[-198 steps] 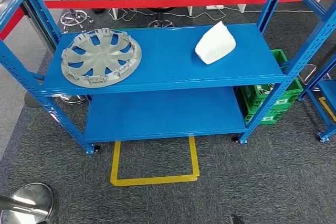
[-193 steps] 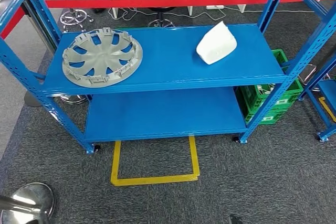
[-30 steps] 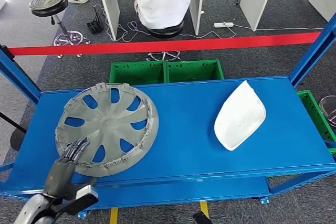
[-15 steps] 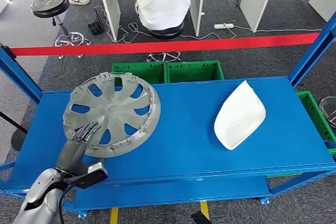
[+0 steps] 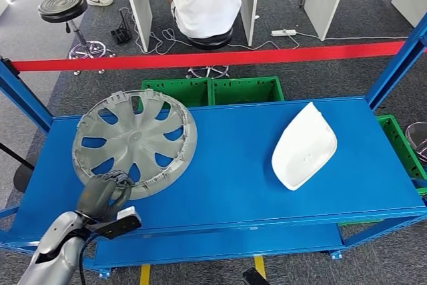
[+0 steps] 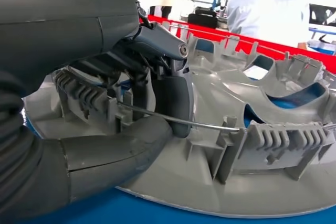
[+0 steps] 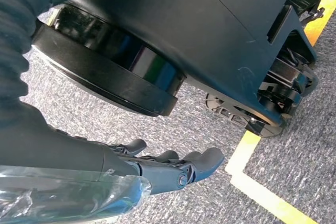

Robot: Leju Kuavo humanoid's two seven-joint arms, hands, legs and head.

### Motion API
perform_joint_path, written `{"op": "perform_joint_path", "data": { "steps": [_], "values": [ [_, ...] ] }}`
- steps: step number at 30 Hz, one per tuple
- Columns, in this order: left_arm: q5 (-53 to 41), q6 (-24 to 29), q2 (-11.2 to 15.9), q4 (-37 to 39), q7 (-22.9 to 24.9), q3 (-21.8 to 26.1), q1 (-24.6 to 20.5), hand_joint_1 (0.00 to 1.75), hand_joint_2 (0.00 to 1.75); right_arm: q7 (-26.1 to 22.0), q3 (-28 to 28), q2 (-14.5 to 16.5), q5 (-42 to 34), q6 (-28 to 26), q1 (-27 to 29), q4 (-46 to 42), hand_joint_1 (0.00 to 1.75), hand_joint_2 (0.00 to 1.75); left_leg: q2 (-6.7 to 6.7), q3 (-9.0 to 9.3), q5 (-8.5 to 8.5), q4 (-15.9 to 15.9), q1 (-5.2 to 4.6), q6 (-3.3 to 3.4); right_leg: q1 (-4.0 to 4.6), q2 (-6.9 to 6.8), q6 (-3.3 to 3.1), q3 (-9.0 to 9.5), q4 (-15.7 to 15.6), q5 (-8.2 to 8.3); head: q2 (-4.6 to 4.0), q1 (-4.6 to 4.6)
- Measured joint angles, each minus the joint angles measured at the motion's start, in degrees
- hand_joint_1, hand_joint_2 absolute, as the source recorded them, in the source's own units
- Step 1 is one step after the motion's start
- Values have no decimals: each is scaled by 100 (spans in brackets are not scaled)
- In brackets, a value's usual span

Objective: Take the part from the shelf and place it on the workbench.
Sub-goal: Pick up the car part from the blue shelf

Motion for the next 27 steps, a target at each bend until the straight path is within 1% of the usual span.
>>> {"op": "perform_joint_path", "data": {
  "steps": [6, 9, 14, 18, 23, 27],
  "values": [
    [9, 23, -2, -23, -7, -48, 12, 175, 175, -1, -1, 0, -2, -10, 0, 0, 0, 175, 1, -2, -1, 0, -1, 0, -1, 2, 0, -1, 0, 0, 0, 1],
    [134, 91, -25, -198, -29, -58, 128, 175, 175, -20, -3, 0, -13, -37, 3, 0, 0, 175, 3, -4, -1, 0, -1, 0, -1, 6, 0, -7, 0, 0, 0, -1],
    [371, 401, -124, -987, -267, -173, 615, 175, 175, -72, -11, 0, -36, -91, 16, 0, 0, 175, 6, -20, -1, 2, -1, 1, -1, 6, 0, -27, 0, 0, 0, -1],
    [295, 649, -173, -1627, -336, -361, 927, 175, 175, -93, -18, 0, -44, -116, 20, 0, 0, 175, 6, -37, -2, 2, -3, 1, -3, 7, 1, -41, -1, 0, 0, 1],
    [230, 1176, -244, -2490, -391, -699, 1328, 175, 175, -191, -42, 15, -122, -332, 62, 1, 0, 175, 7, -49, -5, 2, -9, 6, -9, 9, 1, -56, -1, 0, 0, 1],
    [278, 1424, -304, -3056, -476, -1006, 1652, 175, 175, -256, -115, 51, -206, -461, 114, 2, 0, 175, 10, -55, -19, 13, -16, 22, -19, 13, 6, -60, -9, 0, 0, -1]
  ]
}}
